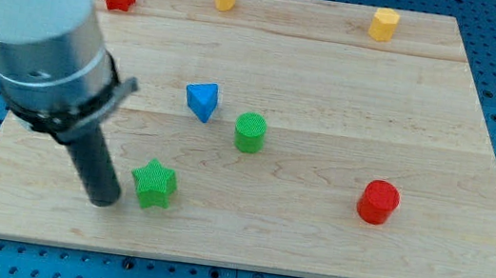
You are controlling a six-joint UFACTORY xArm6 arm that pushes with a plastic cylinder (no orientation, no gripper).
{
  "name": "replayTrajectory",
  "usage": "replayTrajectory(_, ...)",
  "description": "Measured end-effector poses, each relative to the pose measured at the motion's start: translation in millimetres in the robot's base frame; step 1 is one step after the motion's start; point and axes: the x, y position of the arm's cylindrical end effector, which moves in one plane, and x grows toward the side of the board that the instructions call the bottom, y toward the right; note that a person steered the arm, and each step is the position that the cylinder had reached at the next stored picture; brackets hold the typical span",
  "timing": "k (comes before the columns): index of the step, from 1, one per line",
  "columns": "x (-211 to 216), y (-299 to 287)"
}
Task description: Slide the green star vertically to the bottom of the blue triangle
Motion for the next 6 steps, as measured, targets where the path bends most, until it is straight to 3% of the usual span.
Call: replayTrajectory(6, 11, 91)
